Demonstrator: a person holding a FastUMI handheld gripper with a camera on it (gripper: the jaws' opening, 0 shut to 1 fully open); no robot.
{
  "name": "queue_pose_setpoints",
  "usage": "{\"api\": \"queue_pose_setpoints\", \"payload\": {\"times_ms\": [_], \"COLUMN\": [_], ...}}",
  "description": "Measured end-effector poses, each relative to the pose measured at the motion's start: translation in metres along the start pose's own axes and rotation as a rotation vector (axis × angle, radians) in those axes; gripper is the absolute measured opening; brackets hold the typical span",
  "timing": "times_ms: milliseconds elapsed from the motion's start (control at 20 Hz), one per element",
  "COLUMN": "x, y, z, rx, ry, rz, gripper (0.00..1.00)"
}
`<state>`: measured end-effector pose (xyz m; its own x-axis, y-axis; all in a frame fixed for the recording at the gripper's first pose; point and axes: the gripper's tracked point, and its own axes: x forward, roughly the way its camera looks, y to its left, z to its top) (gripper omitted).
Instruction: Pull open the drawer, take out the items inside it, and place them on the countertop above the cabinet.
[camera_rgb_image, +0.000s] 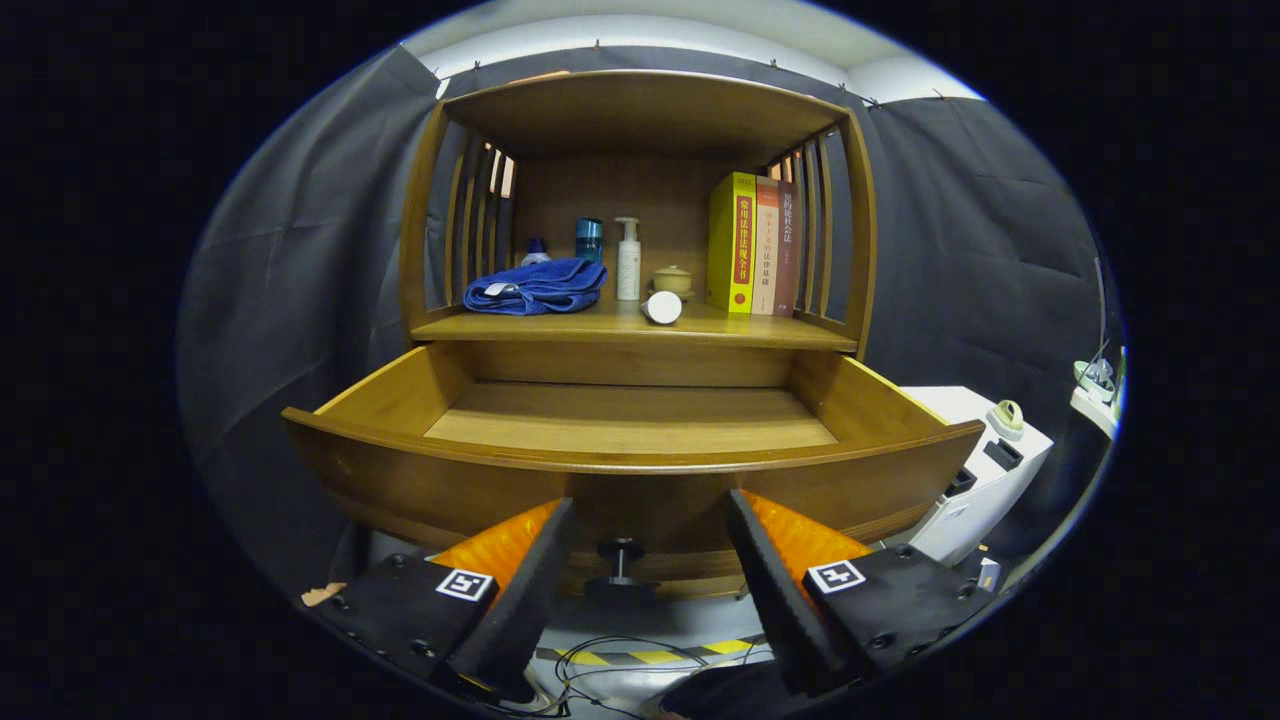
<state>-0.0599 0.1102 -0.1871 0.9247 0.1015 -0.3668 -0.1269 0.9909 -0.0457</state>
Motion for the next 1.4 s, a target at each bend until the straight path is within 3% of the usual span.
{"api": "queue_pose_setpoints", "payload": {"times_ms": [1400], "x": [0.124], "y": [0.006], "z": [0.055], "rx": [-0.027], "ry": [-0.047], "rz": [-0.02], "gripper": [0.97]}}
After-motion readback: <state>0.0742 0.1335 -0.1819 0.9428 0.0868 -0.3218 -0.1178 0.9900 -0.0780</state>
